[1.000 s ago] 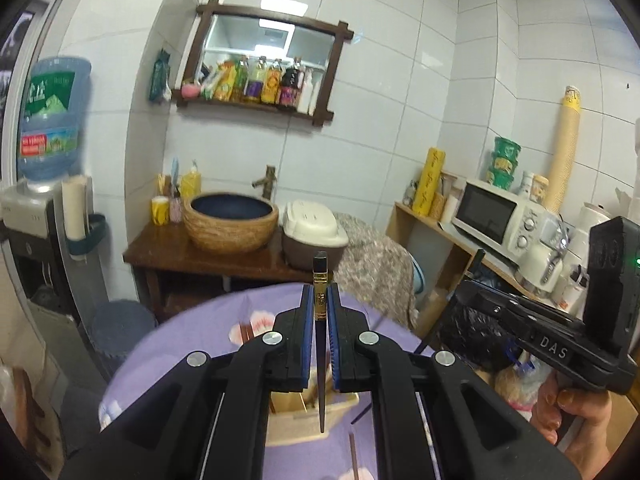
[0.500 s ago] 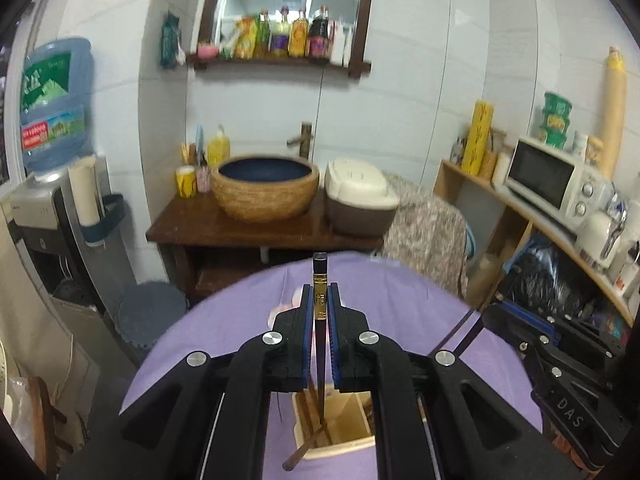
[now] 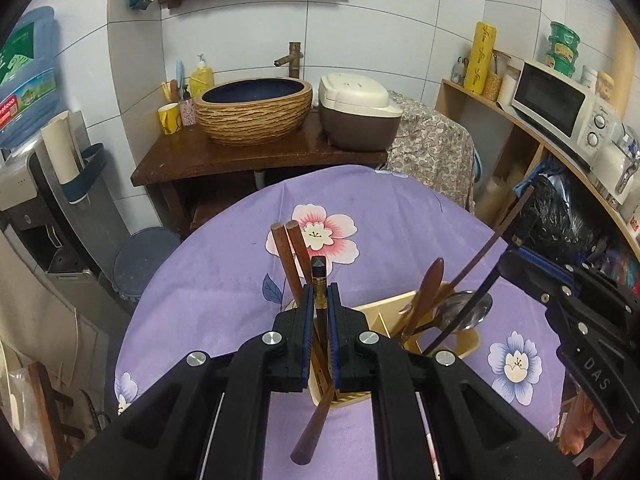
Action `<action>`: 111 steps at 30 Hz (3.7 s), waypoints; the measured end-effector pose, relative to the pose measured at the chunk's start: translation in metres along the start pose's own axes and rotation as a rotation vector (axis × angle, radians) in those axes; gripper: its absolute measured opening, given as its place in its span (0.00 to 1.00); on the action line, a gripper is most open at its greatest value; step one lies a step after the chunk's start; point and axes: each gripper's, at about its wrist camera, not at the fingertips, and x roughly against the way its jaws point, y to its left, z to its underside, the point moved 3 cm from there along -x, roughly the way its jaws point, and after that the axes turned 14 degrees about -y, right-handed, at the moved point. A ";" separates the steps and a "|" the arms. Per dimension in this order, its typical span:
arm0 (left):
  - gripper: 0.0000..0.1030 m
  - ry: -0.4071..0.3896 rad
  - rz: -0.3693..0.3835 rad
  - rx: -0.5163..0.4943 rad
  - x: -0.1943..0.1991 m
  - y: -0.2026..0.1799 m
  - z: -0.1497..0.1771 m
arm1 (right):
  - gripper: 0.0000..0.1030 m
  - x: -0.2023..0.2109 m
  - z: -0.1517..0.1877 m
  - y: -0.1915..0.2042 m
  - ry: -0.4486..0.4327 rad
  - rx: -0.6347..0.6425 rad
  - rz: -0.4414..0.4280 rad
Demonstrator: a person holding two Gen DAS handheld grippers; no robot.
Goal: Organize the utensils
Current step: 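Insert both black chopsticks into the cream holder and open both tools, then move both open tools back toward the last utensils on the tablecloth, then grasp a wooden chopstick with the left tool while the right tool grasps a clear plastic spoon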
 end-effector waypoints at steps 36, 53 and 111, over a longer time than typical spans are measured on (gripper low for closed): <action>0.46 0.050 0.055 0.125 0.044 -0.061 0.205 | 0.71 0.125 0.186 -0.043 0.115 0.150 0.282; 0.50 0.047 -0.091 0.134 0.026 -0.065 0.214 | 0.70 0.119 0.208 -0.032 0.162 0.012 0.023; 0.59 0.113 0.091 -0.042 -0.005 -0.126 0.226 | 0.61 0.113 0.240 -0.093 0.301 -0.002 0.278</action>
